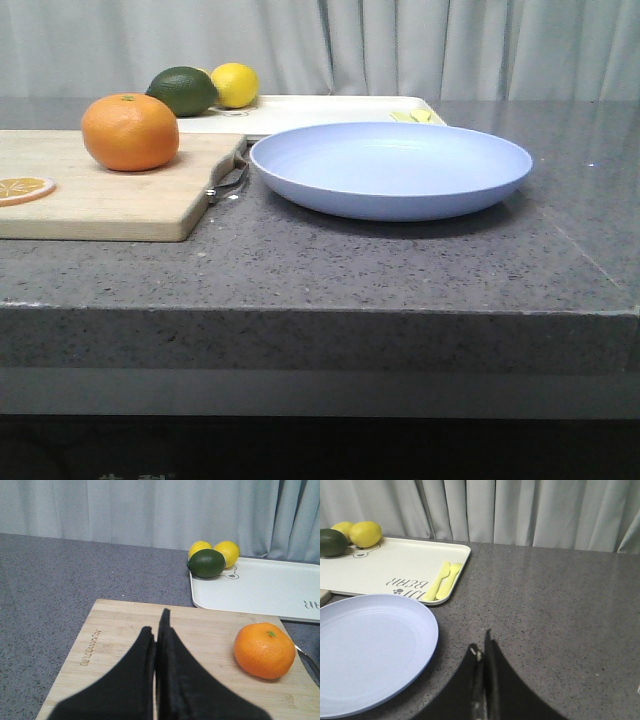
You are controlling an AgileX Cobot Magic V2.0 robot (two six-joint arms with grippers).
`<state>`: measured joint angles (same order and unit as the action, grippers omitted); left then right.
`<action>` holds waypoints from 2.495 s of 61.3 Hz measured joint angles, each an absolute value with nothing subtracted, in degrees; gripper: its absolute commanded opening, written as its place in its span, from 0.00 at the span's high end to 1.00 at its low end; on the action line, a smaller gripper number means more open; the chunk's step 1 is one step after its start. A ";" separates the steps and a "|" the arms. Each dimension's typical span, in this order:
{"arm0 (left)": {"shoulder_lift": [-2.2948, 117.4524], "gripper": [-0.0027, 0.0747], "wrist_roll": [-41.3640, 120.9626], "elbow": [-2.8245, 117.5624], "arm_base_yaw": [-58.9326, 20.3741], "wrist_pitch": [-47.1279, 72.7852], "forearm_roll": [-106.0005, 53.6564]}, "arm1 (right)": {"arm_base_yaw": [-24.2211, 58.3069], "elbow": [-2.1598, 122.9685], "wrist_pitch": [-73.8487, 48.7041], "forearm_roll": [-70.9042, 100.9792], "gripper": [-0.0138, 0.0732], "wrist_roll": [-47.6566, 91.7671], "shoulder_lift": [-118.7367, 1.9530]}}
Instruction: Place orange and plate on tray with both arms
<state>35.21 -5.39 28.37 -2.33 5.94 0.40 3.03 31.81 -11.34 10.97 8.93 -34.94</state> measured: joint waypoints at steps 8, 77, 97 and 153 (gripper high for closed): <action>35.21 0.97 -5.39 28.37 -2.33 5.33 0.40 | 3.03 31.81 -11.20 10.97 0.84 8.93 -34.94; 36.45 0.09 -5.39 30.25 -2.33 3.64 0.99 | 3.03 31.81 -11.08 10.97 0.10 8.93 -34.94; 55.09 0.09 -5.39 45.36 -9.28 11.50 0.99 | 3.03 31.81 -11.08 10.97 0.10 8.93 -34.94; 101.92 0.09 -5.19 89.00 -22.25 51.03 1.55 | 3.03 31.81 -10.96 10.97 0.10 8.93 -34.94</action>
